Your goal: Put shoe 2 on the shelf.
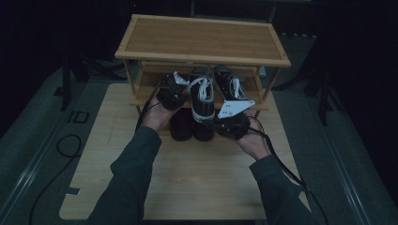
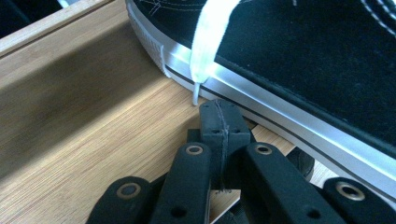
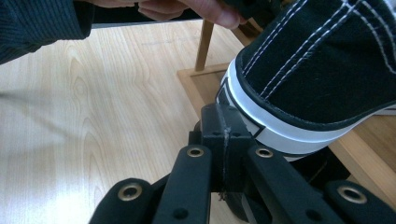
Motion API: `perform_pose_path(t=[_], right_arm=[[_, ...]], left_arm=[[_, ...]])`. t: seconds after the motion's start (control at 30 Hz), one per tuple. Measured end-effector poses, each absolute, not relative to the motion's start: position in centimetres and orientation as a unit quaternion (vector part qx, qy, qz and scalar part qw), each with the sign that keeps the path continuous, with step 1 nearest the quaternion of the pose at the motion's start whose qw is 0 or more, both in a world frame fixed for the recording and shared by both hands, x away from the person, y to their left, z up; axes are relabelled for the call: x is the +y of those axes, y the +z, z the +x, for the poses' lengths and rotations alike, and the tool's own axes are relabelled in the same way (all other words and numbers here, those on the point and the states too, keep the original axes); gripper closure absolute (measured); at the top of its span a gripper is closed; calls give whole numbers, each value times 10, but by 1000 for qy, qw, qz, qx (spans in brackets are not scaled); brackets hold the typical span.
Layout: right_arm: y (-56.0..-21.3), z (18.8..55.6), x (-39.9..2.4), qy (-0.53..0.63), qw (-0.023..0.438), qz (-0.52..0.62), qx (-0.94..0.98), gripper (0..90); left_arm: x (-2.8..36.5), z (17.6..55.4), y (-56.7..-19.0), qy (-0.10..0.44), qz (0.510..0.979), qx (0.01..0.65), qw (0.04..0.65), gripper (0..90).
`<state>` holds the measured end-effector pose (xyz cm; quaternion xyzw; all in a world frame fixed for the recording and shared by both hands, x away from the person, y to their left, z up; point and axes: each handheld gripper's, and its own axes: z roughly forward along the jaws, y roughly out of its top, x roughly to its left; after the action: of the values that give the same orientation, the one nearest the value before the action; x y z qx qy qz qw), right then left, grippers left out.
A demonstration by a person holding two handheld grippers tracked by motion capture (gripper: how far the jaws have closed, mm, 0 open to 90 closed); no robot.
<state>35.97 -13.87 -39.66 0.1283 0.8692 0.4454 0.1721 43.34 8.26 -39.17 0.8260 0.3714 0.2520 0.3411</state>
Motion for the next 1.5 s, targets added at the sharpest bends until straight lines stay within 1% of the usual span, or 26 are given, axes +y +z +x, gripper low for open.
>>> perform_pose_path(t=[0.23,0.27,0.3,0.33,0.37,0.4,0.5,0.77,1.2,1.37,1.5], right_arm=[[-397,363,-134,448,174,123,868,900],[-397,364,-134,446,179,129,868,900],[-399,367,-134,432,210,150,864,900],[-399,367,-134,432,210,150,864,900],[-400,370,-134,428,222,164,860,900],[-402,378,-139,440,205,177,856,900],[-404,378,-141,444,206,173,855,900],[-403,379,-141,448,200,173,854,900],[-400,382,-127,451,207,161,853,900],[-404,381,-125,446,203,164,856,900],[-403,380,-126,441,211,163,857,897]], left_arm=[[82,433,-392,255,825,370,342,900],[83,433,-392,253,826,370,342,900],[83,433,-392,252,826,370,343,900],[83,433,-392,252,826,370,343,900],[83,433,-392,255,825,369,344,900],[83,433,-393,252,825,369,345,900],[85,433,-393,247,824,370,350,900],[83,433,-393,254,824,369,347,900],[83,432,-393,258,822,371,345,900],[80,431,-390,275,831,364,319,900],[88,430,-389,281,832,367,306,900]])
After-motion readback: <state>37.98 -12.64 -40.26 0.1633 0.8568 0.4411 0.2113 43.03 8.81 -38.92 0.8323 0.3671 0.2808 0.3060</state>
